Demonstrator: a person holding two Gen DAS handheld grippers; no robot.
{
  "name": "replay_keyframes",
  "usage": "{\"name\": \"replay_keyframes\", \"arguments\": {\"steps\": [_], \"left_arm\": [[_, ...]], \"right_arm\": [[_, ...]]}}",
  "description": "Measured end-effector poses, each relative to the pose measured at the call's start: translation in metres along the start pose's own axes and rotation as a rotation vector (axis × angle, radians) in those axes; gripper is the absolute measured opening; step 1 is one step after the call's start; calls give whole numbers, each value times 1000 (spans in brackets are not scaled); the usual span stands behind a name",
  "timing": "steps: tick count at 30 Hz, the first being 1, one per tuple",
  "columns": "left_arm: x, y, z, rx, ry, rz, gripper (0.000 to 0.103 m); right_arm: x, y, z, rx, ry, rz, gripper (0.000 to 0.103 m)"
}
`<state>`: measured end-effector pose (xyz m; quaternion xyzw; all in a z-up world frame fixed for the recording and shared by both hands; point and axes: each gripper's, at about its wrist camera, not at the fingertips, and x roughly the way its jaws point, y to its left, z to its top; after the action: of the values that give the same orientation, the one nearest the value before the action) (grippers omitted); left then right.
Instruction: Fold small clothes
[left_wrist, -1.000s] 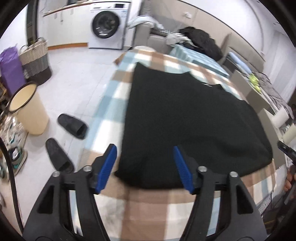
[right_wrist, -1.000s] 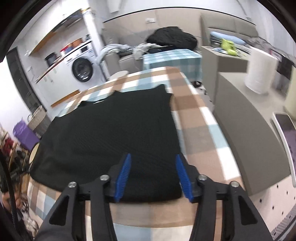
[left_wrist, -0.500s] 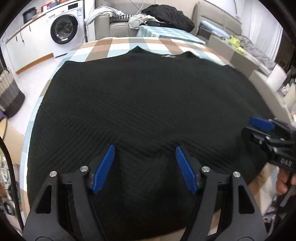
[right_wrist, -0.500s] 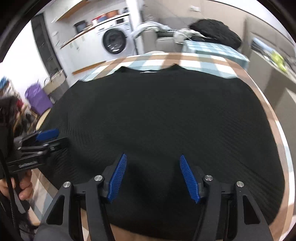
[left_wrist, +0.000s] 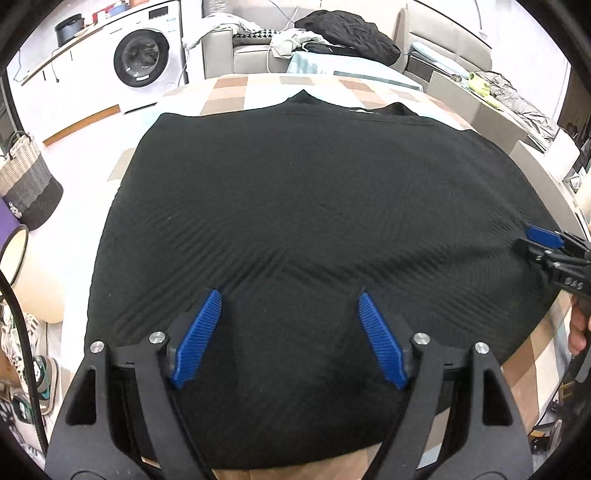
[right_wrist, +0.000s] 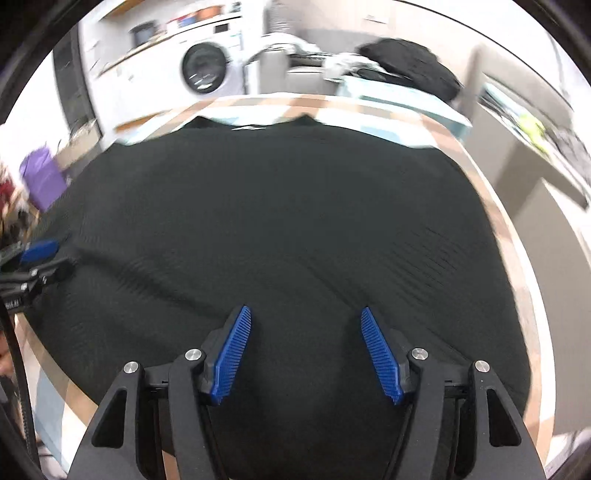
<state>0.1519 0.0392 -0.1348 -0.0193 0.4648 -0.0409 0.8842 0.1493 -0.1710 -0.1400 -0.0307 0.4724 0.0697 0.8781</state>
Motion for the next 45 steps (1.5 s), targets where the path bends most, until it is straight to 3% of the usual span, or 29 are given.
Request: {"name": "replay_keyframes", "arguments": {"steps": [3, 7, 9, 11, 14, 20, 26, 31, 34, 38, 42, 45], "left_arm": [[-13, -3, -7, 2, -15, -37, 75], [-20, -21, -19, 42, -12, -97, 75], [-19, -28, -27, 65, -8, -89, 75], [-21, -32, -33, 105, -20, -64, 75], [-26, -25, -43, 99, 1, -90, 76], [-35, -21, -59, 117, 10, -87, 76], [-42, -20, -52, 62, -8, -108, 76], [-29, -30, -35, 62, -30, -130, 76], [-19, -39, -30, 103, -18, -106, 76], [-20, -35, -33, 115, 1, -101, 76], [-29, -19, -45, 83, 36, -102, 76], [-44, 8, -54, -35, 26, -114, 76]], "right_arm": [[-18, -4, -8, 17, -21, 42, 64], [-33, 26, -17, -58, -43, 150, 66], [-31, 41, -20, -88, -41, 175, 67], [-24, 57, -24, -130, -21, 170, 67], [-22, 66, -33, -209, -30, 125, 66], [-33, 54, -55, -207, -5, 139, 67], [-45, 32, -50, -107, -28, 139, 68], [-56, -18, -44, 20, -76, 18, 70], [-50, -40, -45, 69, -48, -27, 70], [-45, -51, -55, 42, 18, -97, 69], [-58, -58, -61, 67, 1, -59, 70], [-65, -56, -50, 125, -46, 7, 70]]}}
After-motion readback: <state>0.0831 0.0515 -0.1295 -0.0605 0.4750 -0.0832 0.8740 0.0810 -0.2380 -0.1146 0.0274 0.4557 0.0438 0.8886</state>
